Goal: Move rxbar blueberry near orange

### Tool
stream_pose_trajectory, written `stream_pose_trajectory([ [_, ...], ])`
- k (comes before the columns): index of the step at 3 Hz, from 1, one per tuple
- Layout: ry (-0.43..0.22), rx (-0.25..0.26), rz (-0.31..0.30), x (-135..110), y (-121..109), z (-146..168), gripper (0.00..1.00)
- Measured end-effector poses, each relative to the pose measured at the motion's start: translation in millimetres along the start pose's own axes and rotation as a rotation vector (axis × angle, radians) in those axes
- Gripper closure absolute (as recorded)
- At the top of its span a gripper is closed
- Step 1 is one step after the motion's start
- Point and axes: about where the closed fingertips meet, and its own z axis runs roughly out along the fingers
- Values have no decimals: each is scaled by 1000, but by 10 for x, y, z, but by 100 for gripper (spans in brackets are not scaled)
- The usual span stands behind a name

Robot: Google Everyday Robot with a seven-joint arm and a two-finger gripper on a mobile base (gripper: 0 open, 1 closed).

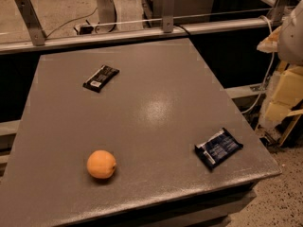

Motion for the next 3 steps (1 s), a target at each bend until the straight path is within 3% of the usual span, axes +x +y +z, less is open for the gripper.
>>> stream_pose_trajectory([
  [1, 0, 0, 0, 0, 0, 0, 0],
  [2, -4, -21, -91, -10, 70, 167, 0],
  [3, -20, -65, -260, 12, 250, 564, 0],
])
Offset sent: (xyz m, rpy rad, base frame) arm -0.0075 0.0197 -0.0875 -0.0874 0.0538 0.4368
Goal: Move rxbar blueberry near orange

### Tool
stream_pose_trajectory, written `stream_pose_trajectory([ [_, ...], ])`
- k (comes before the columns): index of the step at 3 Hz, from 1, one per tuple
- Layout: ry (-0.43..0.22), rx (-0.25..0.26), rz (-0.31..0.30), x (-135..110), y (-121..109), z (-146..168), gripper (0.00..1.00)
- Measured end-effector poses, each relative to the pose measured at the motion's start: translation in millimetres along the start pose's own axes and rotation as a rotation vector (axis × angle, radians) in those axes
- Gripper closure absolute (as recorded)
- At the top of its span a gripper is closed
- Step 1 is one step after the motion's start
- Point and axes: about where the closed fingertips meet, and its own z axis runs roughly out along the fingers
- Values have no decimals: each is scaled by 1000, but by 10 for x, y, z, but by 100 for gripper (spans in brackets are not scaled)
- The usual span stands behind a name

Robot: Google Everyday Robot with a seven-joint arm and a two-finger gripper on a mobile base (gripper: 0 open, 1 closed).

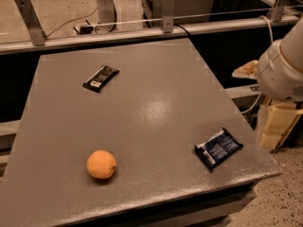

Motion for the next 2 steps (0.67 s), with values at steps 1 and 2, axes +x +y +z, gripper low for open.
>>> stream_pose_trajectory([
  [1, -6, -57, -169, -19, 167, 358, 0],
  [2, 7, -114, -286, -32, 288, 599, 0],
])
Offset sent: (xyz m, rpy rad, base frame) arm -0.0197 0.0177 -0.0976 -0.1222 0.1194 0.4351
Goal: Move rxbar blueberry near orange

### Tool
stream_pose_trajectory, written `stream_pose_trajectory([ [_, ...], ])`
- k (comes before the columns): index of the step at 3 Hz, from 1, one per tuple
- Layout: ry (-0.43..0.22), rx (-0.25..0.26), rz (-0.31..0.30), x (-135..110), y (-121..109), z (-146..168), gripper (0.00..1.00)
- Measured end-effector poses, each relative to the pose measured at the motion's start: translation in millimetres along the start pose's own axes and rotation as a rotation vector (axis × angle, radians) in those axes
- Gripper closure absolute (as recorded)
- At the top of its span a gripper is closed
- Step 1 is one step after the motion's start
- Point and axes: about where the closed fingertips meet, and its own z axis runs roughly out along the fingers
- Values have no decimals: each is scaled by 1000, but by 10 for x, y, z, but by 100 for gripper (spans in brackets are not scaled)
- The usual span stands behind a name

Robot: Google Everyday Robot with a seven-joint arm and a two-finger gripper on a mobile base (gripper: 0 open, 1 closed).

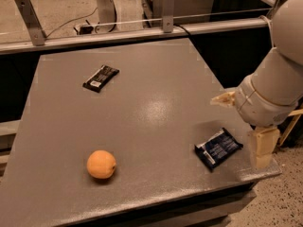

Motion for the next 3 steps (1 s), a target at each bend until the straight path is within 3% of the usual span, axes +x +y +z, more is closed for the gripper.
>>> stream_pose_trajectory([
  [2, 47, -80, -124, -79, 64, 240, 0],
  [3, 55, -104, -149, -98, 93, 315, 16],
])
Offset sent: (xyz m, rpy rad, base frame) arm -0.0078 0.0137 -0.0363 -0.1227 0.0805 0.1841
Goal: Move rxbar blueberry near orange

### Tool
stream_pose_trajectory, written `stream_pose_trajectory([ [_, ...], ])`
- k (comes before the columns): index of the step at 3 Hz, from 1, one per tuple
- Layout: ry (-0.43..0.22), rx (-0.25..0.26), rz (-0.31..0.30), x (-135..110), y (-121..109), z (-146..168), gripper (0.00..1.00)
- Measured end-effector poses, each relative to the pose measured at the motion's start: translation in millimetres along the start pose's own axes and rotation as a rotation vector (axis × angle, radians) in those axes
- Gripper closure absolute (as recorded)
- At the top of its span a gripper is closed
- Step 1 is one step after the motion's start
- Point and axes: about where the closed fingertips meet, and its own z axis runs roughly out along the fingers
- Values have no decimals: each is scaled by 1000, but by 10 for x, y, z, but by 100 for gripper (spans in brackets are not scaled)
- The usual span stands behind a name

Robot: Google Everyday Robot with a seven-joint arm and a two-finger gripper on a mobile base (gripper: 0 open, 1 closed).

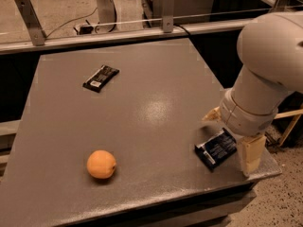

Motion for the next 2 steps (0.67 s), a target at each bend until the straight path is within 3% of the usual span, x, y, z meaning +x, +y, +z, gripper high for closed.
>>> stream_pose_trajectory([
  [1, -23, -8, -5, -21, 20, 64, 46],
  [2, -23, -8, -5, -23, 16, 5, 70],
])
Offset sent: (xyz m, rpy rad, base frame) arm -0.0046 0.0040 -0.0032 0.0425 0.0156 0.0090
